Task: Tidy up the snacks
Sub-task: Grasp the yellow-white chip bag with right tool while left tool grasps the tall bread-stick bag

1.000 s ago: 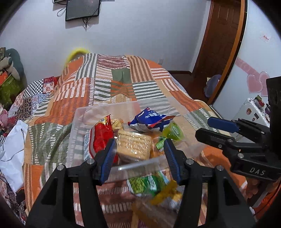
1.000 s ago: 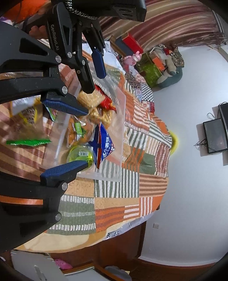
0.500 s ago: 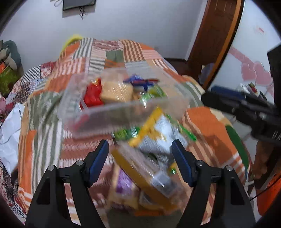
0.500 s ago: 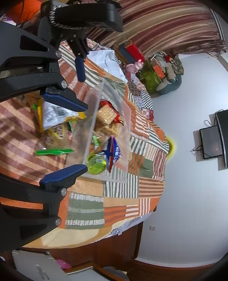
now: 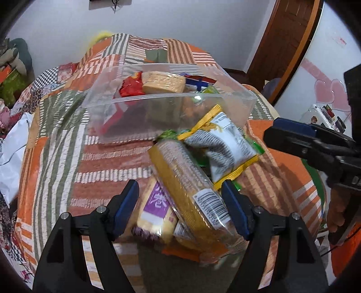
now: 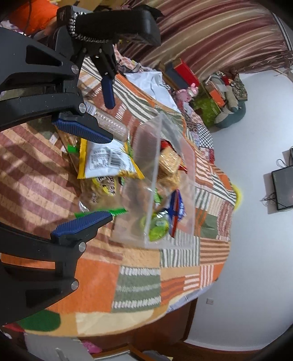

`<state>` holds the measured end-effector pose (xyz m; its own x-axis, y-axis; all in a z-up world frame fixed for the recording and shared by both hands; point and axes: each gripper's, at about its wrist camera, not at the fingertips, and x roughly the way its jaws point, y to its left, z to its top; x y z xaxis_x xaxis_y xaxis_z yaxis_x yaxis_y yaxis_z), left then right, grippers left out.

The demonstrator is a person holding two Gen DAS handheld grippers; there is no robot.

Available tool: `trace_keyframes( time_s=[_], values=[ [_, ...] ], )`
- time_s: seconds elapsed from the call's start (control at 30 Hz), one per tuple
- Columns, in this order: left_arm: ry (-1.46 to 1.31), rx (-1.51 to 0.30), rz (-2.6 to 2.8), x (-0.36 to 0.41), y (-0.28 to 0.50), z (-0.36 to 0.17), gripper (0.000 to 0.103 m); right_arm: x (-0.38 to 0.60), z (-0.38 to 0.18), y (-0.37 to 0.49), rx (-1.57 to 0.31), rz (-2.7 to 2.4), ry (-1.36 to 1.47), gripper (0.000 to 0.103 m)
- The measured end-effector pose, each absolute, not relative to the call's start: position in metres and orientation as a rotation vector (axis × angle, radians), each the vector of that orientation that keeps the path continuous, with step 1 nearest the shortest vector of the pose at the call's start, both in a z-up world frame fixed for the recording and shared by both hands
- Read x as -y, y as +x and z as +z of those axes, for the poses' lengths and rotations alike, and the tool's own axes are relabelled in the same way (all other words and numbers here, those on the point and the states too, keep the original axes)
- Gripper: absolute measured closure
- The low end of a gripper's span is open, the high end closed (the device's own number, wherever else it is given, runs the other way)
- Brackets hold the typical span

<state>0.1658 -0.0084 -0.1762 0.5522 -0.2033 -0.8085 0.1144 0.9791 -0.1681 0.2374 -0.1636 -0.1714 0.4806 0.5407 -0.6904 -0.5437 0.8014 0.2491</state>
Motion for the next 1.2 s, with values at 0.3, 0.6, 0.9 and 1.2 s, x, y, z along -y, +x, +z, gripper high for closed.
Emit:
trace_keyframes(
  time_s=[0.3, 0.6, 0.9, 1.2],
  values=[
    [-0.084, -0.935, -0.166, -0.008, 0.163, -0.180, 0.045, 0.139, -0.187, 0.241, -0.893, 0.695, 0.003, 0.044],
    [-0.200, -0.946, -0.181, -0.031, 0.171, -0.198, 0.067, 0.123, -0.186, 0.241, -0.859, 0.676, -0.024, 0.041],
    [-0.185, -0.911, -0.158, -0.033, 0.158, -0.192, 0.068, 0.107, -0.196, 0.243, -0.902, 0.719, -0.041, 0.041],
    [-0.209, -0.896, -0.126, -0.048, 0.150, -0.185, 0.068, 0.086, -0.208, 0.248, -0.955, 0.766, -0.069, 0.046]
  ],
)
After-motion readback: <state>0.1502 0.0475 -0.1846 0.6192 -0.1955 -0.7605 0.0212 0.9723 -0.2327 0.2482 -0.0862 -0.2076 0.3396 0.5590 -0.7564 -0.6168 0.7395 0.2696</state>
